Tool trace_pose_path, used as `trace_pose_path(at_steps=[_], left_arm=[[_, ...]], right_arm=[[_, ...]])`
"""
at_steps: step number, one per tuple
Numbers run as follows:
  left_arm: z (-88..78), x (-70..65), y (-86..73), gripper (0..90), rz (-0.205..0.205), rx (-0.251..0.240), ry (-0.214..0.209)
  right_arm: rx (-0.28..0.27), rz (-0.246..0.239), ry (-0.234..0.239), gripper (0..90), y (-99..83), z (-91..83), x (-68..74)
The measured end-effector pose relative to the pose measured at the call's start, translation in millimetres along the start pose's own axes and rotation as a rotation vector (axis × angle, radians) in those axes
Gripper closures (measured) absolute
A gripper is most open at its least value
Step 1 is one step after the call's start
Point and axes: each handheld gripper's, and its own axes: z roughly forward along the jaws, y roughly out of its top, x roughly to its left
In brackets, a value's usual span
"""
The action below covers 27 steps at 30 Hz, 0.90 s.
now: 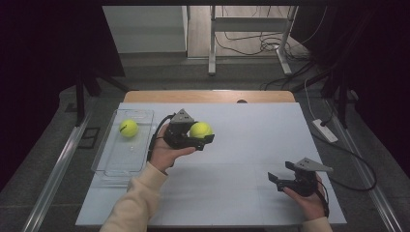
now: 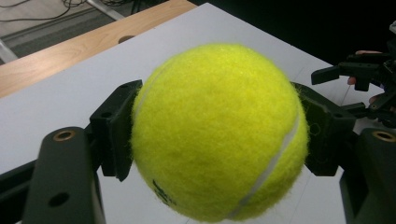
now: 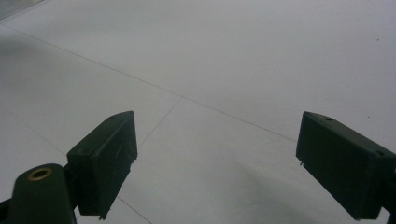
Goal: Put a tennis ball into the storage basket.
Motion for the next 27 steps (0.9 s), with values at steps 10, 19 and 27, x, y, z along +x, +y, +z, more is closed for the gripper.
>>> trace_pose_path(at_steps=[10,19,27], left_arm=[[-5.1,3.4,0.9,26.5,-0.003,-0.010,0.016],[-8.9,7.1,0.6,26.6,-0.012,-0.020,0.024],[-14.5,11.5,-0.3,26.6,-0.013,-0.024,0.042]], right_arm=[[0.001,-0.001,-0.002,12.6,-0.2,0.0,-0.1],[0.001,-0.001,-0.003,12.6,-0.5,-0.5,-0.8],[0.004,-0.001,-0.002,12.7,-0.6,0.0,-0.1]])
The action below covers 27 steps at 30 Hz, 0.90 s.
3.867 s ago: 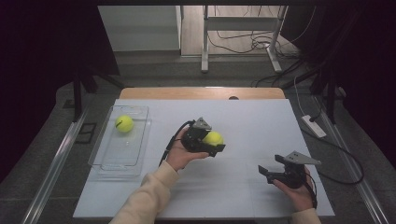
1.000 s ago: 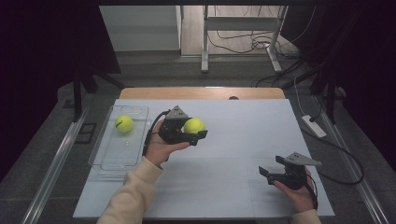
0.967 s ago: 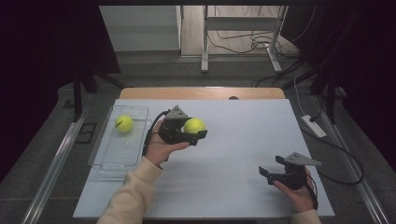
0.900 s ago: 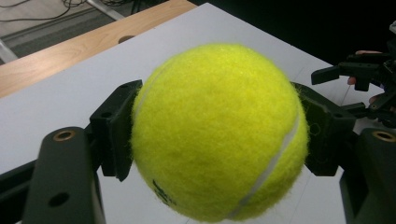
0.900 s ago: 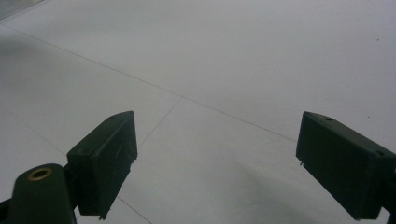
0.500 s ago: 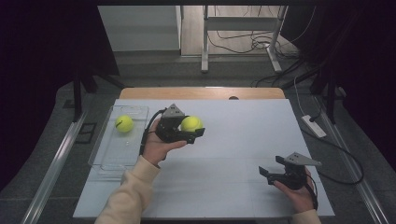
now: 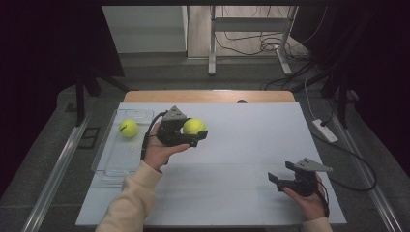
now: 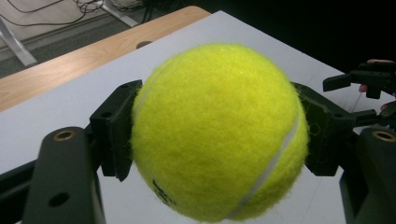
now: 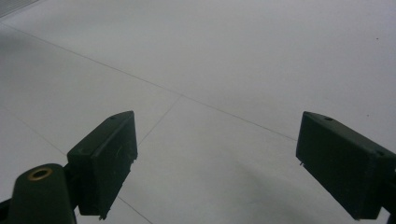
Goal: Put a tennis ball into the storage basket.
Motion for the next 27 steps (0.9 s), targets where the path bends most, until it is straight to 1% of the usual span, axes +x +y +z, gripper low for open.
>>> trace_pose_path(at_steps=[9,10,27], left_arm=[[-5.0,7.4,-0.9,26.6,-0.014,-0.008,0.017],[-6.6,8.9,-1.1,26.6,-0.014,-0.011,0.025],[-16.5,19.1,-6.9,26.6,-0.039,-0.031,0.062]], right_arm=[[0.001,0.001,0.000,12.7,-0.2,0.1,-0.1],[0.000,0.000,-0.001,12.7,-0.3,0.1,-0.2],[0.000,-0.001,-0.002,12.7,-0.3,0.2,0.1]])
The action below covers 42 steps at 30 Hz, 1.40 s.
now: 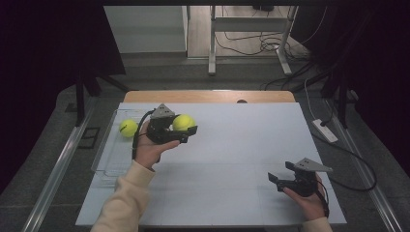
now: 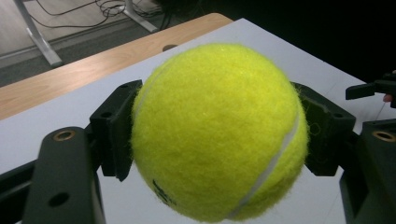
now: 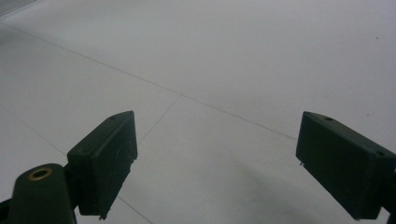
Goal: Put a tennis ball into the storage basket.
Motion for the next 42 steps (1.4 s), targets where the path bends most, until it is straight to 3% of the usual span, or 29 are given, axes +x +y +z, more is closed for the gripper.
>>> trace_pose_path(at_steps=[42], left_arm=[[-25.1,27.8,-15.3,26.6,-0.059,-0.019,0.077]], right_arm=[[0.000,0.000,0.000,12.7,0.5,0.0,0.5]])
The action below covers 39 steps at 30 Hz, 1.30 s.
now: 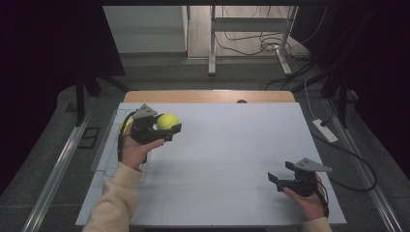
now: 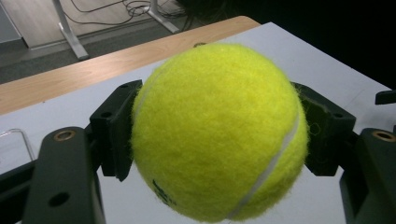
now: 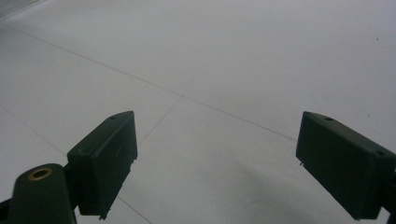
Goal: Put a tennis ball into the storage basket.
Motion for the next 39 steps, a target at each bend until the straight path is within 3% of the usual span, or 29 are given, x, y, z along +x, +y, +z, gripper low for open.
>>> trace_pose_path(at_steps=[20,39], left_arm=[[-7.9,14.6,-7.3,26.6,-0.025,0.002,0.054],[-27.7,38.1,-20.9,26.6,-0.068,-0.010,0.131]], right_arm=[[0.003,0.003,0.000,12.7,0.0,-0.2,0.1],[0.001,-0.001,-0.001,12.7,0.1,0.1,0.6]])
